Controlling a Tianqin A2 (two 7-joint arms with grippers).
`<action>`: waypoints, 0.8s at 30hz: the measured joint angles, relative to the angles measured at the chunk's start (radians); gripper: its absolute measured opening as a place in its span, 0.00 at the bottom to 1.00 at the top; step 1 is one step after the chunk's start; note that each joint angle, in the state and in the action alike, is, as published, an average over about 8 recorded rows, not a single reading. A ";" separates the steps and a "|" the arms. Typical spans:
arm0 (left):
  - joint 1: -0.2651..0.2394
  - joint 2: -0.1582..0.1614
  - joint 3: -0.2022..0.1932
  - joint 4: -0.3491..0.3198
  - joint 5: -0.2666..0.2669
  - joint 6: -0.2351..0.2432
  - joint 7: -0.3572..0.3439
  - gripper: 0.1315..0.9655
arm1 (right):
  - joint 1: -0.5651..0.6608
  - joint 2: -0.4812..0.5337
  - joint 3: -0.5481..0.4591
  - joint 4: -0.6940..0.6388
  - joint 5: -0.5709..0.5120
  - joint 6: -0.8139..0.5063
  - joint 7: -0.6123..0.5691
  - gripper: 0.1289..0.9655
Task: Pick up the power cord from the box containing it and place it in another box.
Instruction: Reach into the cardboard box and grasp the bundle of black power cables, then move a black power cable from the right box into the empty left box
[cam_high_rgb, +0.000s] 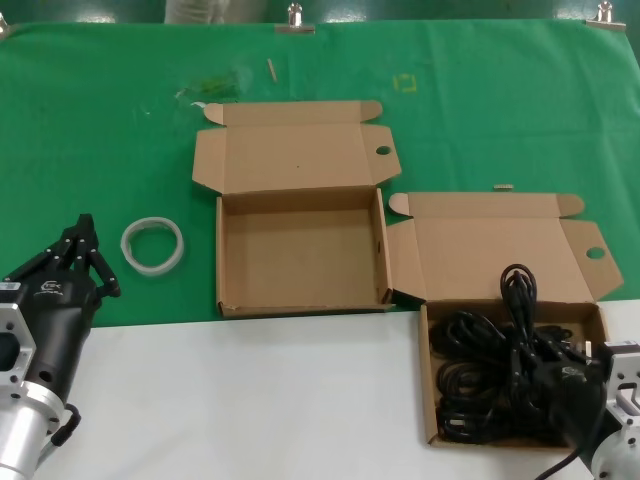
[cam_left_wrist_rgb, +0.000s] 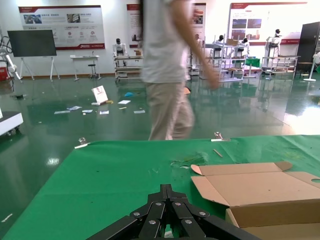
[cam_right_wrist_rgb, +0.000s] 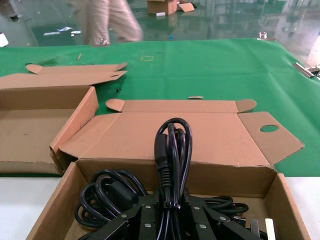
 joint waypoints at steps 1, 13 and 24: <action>0.000 0.000 0.000 0.000 0.000 0.000 0.000 0.01 | 0.001 0.000 0.001 -0.001 -0.001 -0.001 0.002 0.19; 0.000 0.000 0.000 0.000 0.000 0.000 0.000 0.01 | -0.012 0.052 -0.002 0.098 0.039 0.039 0.003 0.09; 0.000 0.000 0.000 0.000 0.000 0.000 0.000 0.01 | 0.028 0.124 -0.051 0.267 0.113 0.095 -0.042 0.09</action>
